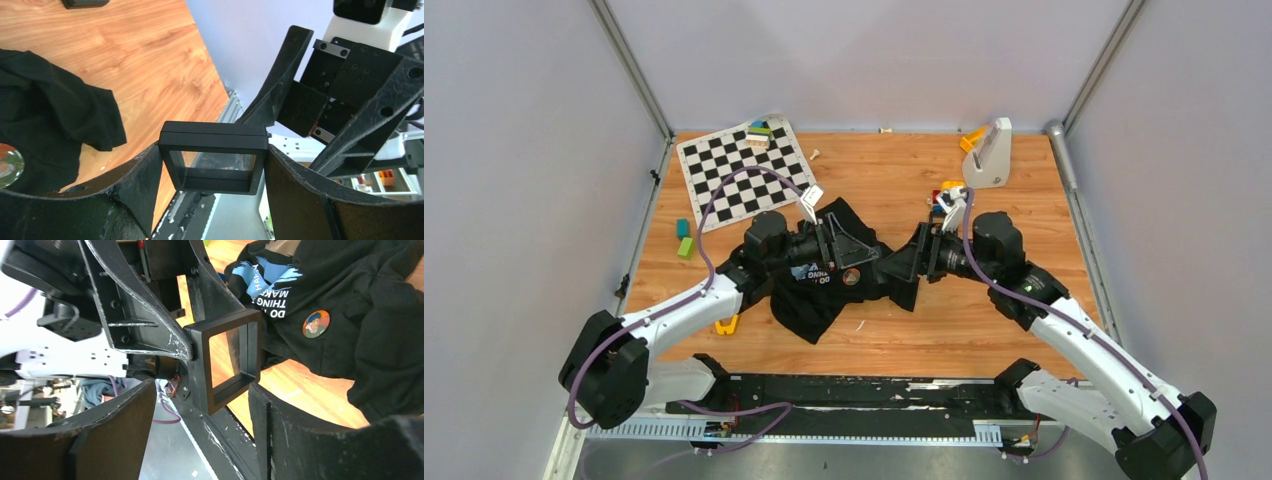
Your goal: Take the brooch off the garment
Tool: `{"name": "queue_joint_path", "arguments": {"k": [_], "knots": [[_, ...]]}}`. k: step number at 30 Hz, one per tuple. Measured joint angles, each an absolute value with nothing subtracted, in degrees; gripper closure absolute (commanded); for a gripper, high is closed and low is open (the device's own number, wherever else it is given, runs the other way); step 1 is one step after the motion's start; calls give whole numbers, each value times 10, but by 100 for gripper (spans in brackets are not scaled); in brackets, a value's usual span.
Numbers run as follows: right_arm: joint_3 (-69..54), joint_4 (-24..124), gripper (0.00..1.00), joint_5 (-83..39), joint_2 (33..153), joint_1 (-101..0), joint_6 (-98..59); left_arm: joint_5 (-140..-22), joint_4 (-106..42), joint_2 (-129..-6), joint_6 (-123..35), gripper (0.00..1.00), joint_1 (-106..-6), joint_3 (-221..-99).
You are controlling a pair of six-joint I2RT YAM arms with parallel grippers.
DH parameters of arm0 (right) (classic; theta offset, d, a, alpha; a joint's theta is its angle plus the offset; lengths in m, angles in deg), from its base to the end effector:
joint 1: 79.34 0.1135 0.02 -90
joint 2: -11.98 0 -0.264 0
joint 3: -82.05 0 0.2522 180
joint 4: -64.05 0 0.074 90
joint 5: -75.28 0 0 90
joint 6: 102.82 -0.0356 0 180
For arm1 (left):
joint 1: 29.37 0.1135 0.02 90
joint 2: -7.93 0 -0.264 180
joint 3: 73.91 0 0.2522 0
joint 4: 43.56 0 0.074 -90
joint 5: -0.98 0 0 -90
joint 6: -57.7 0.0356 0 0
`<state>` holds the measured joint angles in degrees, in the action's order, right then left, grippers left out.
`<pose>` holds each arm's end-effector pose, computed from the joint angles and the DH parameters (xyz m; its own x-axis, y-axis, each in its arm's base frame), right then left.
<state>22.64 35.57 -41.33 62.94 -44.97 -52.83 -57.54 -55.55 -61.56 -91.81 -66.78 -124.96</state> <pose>0.1582 0.1275 0.3194 -0.7644 0.1736 -0.6210 -0.4709 0.5076 0.7215 0.2035 -0.1791 0.2693 -0.8469 -0.2775 -0.4536 0.3951 0.2426 -0.8860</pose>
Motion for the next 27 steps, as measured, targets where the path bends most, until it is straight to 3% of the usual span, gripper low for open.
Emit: {"name": "queue_joint_path", "arguments": {"k": [14, 27], "knots": [[212, 329, 58, -301, 709, -393, -468, -601, -422, -694, -824, 100, -664, -1296], [224, 326, 63, -224, 730, -393, -455, -569, -485, -794, -828, 100, -655, -1296]]}}
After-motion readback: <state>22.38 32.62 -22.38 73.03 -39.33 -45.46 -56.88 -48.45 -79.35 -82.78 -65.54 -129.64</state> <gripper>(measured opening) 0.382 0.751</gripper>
